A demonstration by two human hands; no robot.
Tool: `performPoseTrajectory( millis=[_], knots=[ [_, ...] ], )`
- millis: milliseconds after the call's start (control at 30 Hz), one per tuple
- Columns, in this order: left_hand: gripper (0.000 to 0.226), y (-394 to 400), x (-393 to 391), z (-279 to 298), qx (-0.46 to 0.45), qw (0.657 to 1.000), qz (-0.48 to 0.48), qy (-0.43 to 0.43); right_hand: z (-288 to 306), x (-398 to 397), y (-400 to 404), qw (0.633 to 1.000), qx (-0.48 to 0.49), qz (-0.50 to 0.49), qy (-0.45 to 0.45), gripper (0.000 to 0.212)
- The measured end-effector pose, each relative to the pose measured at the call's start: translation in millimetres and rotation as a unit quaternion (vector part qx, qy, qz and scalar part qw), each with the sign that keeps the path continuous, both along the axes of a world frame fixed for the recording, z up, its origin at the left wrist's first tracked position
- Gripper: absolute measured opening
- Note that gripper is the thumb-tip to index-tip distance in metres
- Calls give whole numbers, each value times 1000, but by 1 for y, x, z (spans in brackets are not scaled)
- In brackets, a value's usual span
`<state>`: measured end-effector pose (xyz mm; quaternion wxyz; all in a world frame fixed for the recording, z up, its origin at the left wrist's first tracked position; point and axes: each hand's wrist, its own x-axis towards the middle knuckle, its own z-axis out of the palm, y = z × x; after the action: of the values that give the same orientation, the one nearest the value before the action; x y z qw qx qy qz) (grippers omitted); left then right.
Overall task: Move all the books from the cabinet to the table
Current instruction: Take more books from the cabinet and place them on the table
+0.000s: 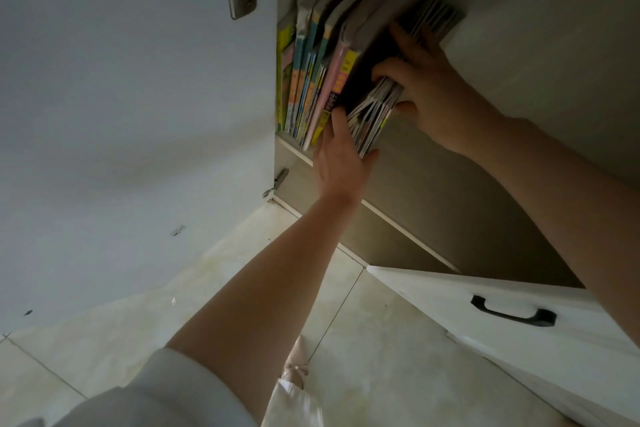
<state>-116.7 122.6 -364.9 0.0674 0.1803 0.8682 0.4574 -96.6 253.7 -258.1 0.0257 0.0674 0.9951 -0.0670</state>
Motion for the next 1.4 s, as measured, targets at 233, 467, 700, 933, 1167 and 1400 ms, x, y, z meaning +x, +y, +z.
performPoseTrajectory(
  millis=[233, 467, 700, 933, 1167, 1400],
  knots=[
    [75, 2, -4, 3, 20, 1000, 15, -17, 9, -15, 11, 996, 0, 27, -79, 55],
    [77, -10, 10, -1, 69, 996, -37, -50, 18, -9, -1, 993, -10, 7, -119, 59],
    [75, -45, 4, -6, 39, 997, -67, -28, 21, 7, -24, 996, -56, 19, -73, 74],
    [65, -82, -6, -13, 63, 990, -113, -51, 0, 35, -15, 976, -165, -128, 57, 117],
    [56, -96, -32, -16, 67, 968, -188, -151, -31, 54, 12, 871, -379, -303, 78, 137],
    [60, -109, -50, -23, 62, 942, -251, -216, -57, 85, 12, 836, -455, -293, -90, 75]
  ],
)
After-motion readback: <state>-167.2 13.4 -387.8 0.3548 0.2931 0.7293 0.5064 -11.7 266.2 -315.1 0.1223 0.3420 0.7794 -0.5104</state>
